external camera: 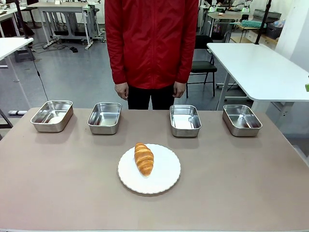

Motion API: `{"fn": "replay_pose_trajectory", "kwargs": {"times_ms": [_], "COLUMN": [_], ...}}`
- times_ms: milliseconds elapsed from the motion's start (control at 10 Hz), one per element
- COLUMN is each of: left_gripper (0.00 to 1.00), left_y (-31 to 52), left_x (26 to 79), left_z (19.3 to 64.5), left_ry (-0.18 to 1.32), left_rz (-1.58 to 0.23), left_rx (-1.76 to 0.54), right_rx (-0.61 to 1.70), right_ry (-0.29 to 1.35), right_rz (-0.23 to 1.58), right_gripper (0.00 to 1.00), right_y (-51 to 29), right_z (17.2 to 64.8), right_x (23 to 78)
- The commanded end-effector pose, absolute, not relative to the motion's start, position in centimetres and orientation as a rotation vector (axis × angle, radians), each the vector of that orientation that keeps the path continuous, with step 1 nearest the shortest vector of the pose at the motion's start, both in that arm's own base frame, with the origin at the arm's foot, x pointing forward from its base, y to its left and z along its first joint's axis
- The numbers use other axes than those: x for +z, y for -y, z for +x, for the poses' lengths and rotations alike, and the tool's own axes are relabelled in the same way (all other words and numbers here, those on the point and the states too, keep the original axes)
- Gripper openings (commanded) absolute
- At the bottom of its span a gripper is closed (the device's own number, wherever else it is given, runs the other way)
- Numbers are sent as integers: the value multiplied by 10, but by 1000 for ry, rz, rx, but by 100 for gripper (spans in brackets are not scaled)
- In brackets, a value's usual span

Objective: Place the bread in the container.
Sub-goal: Place the Butter Roll into the Airtight Container indicated by the human.

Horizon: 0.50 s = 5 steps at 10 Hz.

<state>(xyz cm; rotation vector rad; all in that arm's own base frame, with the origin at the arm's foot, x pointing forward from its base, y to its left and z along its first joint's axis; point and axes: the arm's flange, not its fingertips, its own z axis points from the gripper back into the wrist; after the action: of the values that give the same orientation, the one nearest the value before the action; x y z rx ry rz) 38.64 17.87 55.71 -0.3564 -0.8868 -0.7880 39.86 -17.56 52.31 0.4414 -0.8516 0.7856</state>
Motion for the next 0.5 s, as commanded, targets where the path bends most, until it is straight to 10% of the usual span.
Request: {"fn": "replay_pose_trajectory", "kwargs": {"times_ms": [0, 400], "left_gripper": [100, 100], "left_y": [-180, -180], "left_x": [557, 557], "left_z": [385, 385], "left_ry": [890, 890], "left_rz": [-358, -358], "left_rx": [-786, -786], "right_rx": [788, 788], "right_ry": [866, 866], "right_rz": [447, 447], "right_gripper": [100, 100], "right_y": [175, 175], "right_z": [399, 399], "right_x": [522, 522]}}
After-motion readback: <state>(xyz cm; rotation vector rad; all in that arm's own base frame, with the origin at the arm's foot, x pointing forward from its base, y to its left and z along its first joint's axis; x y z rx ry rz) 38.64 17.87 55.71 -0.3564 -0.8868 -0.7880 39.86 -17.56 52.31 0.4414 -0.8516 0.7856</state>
